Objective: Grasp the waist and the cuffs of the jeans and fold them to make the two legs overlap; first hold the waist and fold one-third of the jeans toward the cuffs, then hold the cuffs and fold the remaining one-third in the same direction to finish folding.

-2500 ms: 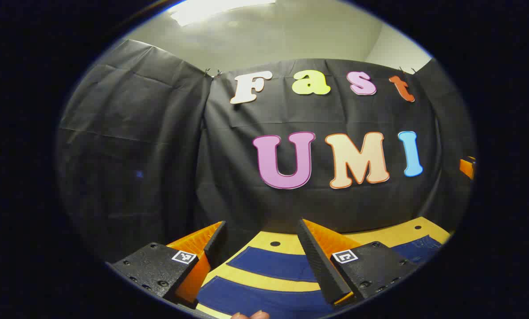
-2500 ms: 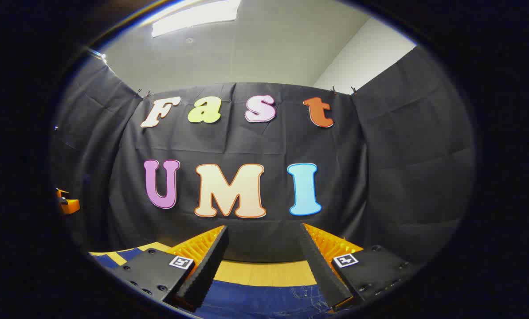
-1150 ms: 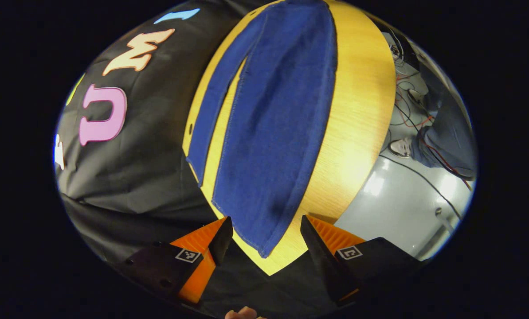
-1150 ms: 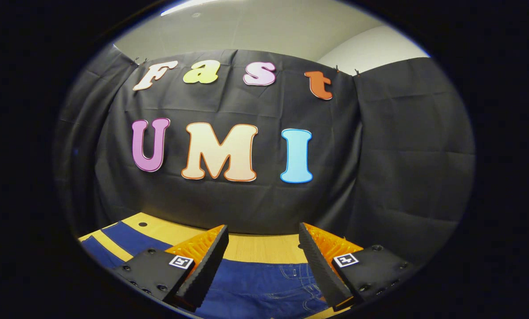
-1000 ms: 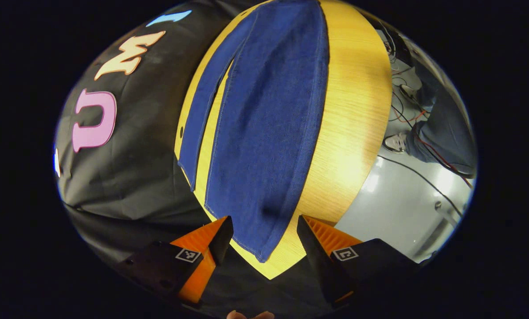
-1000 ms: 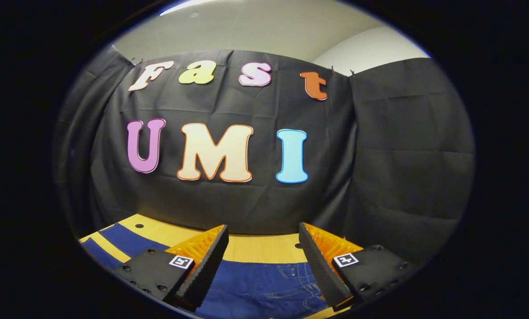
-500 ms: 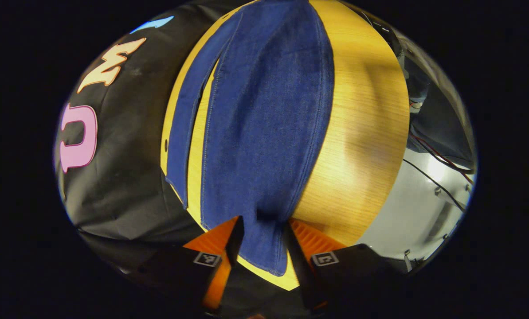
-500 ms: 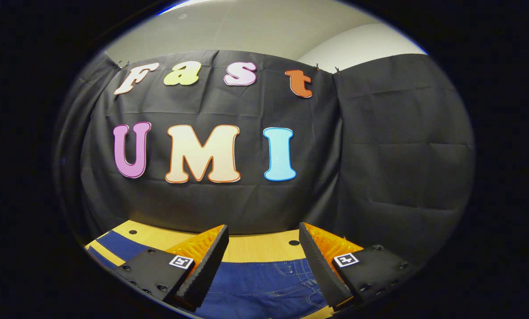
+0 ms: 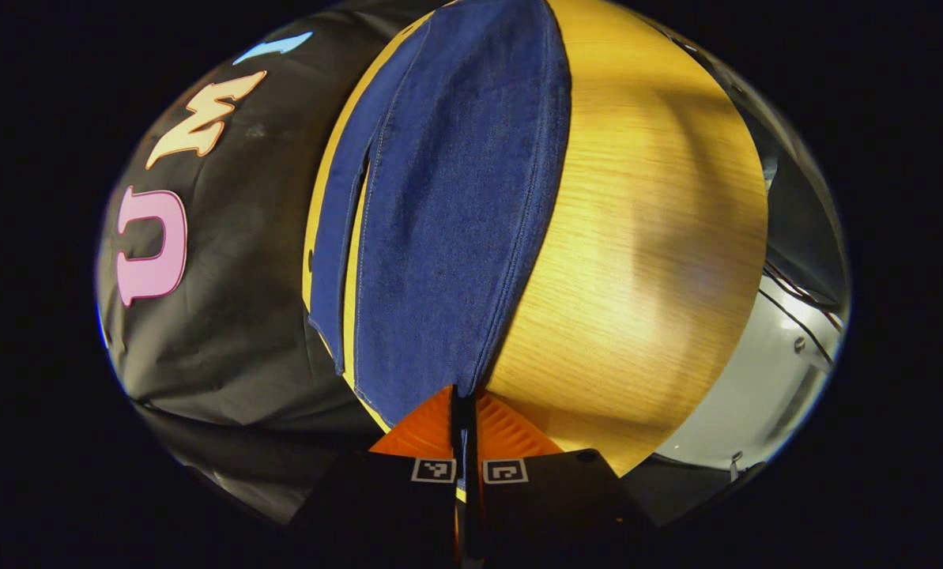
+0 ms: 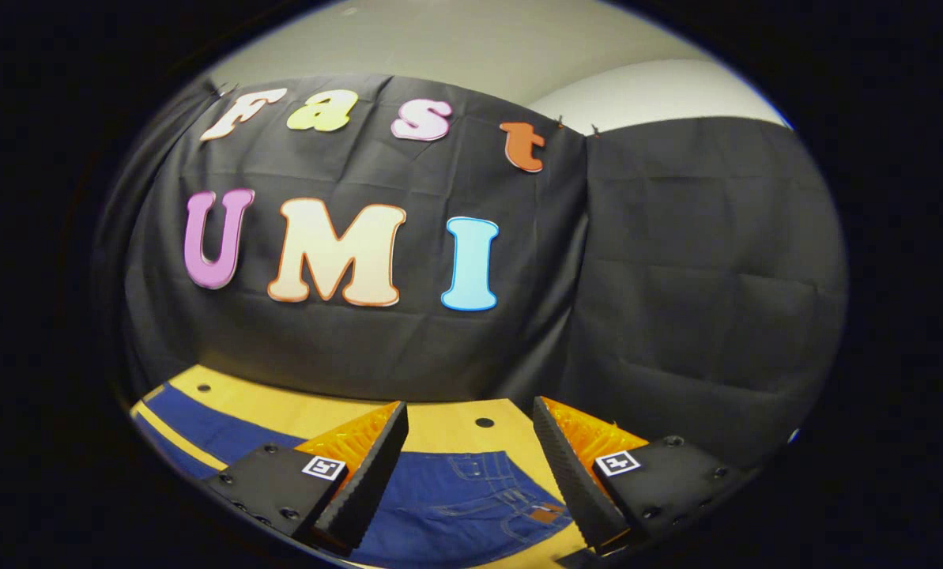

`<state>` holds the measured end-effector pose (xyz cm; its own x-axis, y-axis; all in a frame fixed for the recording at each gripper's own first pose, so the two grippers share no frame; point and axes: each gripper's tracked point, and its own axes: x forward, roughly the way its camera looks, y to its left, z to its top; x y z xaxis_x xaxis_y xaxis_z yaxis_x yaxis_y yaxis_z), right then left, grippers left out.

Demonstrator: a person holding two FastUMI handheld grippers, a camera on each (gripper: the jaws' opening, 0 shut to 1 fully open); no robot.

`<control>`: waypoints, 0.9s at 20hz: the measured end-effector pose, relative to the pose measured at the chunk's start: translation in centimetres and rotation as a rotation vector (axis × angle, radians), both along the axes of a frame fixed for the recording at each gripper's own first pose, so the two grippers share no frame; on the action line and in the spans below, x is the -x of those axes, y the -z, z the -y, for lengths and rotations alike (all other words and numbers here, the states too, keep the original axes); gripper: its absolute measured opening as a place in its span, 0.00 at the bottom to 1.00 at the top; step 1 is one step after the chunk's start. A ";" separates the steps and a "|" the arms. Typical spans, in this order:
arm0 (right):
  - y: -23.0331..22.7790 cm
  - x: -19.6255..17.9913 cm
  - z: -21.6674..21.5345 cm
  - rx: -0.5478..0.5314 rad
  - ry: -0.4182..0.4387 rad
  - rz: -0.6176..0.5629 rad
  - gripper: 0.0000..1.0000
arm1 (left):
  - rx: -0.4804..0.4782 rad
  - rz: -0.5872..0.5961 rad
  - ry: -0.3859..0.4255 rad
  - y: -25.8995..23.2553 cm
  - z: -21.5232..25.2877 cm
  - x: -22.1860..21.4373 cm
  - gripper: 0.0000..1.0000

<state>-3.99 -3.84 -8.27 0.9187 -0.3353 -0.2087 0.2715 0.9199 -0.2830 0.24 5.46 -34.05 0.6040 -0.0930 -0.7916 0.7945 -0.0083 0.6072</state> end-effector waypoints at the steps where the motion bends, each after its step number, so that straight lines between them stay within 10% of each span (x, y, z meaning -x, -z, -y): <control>1: 0.3 0.2 0.5 0.069 -0.030 -0.024 0.98 | 0.020 -0.024 -0.020 0.1 0.0 0.3 0.00; 14: 16.0 7.5 12.6 0.862 -0.564 -0.515 0.98 | -0.074 -0.038 -0.124 -4.6 0.3 -1.3 0.00; 18: 22.8 9.2 14.6 0.935 -0.735 -0.658 1.00 | -0.111 -0.029 -0.150 -5.1 0.3 -1.4 0.00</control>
